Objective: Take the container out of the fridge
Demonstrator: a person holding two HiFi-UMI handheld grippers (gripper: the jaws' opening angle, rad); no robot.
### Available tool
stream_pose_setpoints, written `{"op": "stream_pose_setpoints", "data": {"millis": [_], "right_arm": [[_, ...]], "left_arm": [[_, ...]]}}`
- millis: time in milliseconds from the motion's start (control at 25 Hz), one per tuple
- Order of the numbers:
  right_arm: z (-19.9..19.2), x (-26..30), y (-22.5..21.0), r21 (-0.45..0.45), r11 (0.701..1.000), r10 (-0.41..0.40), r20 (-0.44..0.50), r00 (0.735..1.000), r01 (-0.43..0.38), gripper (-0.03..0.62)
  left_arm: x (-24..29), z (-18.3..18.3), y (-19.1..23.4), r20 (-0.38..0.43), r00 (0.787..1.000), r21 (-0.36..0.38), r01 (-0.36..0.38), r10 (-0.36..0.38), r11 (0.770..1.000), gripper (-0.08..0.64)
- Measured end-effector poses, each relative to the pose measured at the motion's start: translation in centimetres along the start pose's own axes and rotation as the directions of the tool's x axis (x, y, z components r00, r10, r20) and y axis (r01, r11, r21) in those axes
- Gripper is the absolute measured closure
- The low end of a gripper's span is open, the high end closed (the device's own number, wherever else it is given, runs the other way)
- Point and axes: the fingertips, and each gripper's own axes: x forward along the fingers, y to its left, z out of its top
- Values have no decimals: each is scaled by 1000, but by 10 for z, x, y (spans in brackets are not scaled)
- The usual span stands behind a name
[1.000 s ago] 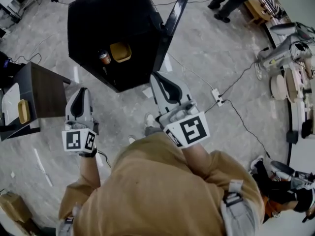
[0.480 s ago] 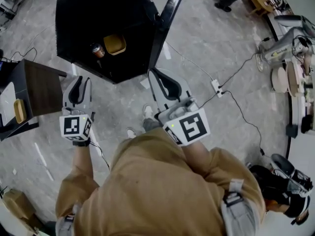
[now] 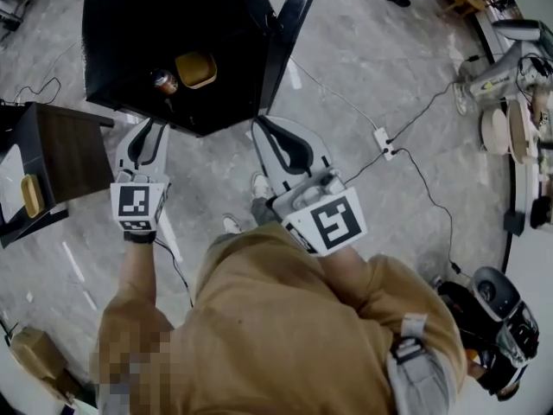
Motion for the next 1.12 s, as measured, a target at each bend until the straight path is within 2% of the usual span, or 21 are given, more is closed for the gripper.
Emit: {"op": "stream_pose_setpoints", "data": {"millis": [160, 360, 560, 1120], "right_arm": [[6, 7, -3, 38, 999, -7, 19, 1000, 7, 589], [3, 12, -13, 30, 1000, -7, 12, 1000, 7, 589], [-4, 14, -18, 22, 1000, -10, -2, 1000, 10, 589], [-33, 30, -32, 35, 999, -2, -57, 998, 4, 589]], "left_arm": [[14, -5, 2, -33, 999, 33, 6, -5, 999, 471], [37, -8, 6, -54, 998, 82, 26, -21, 996, 471], [61, -30, 1, -99, 994, 119, 62, -50, 991, 471], [125, -69, 5, -198, 975, 181, 134, -97, 974, 471]]}}
